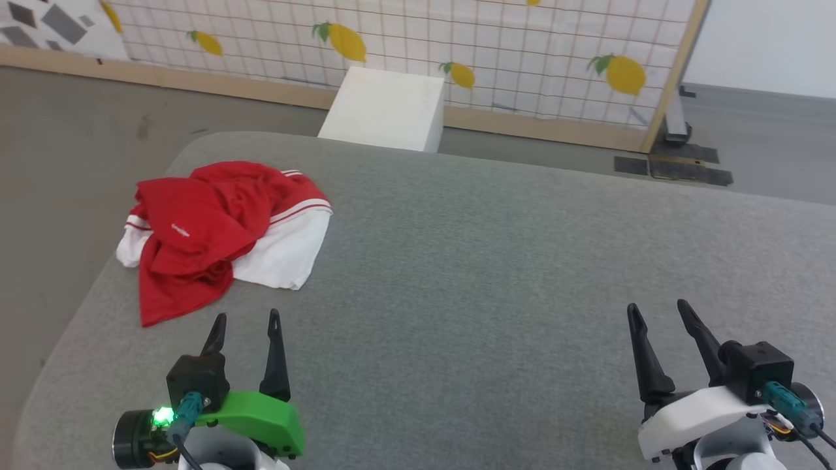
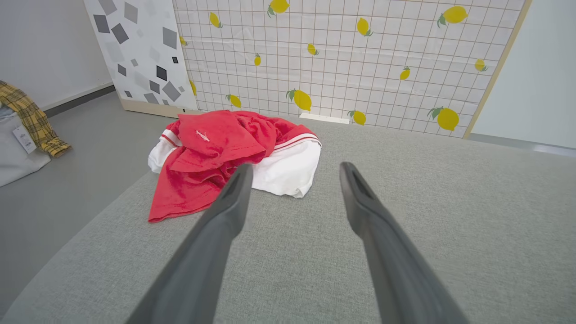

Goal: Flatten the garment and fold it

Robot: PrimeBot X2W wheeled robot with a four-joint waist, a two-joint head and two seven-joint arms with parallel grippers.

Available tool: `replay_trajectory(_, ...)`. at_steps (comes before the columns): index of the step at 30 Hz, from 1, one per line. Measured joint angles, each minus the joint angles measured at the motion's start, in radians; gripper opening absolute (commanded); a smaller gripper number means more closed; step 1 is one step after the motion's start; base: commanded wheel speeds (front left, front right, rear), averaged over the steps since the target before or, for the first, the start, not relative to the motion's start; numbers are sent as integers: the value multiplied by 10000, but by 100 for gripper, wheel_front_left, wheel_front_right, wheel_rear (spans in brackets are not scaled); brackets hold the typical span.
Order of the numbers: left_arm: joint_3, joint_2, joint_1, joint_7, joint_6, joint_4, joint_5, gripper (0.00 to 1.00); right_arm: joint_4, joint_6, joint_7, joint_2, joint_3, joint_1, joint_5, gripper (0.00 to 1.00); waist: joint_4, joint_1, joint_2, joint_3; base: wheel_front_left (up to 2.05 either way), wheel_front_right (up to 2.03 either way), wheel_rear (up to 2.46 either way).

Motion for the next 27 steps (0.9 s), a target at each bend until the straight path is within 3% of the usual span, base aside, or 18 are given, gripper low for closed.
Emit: replay_trajectory(27, -128, 77, 263, -525, 359, 272, -518, 100, 454, 0, -583, 2, 73, 91, 589, 100, 1481, 0, 0, -138, 0, 0, 0)
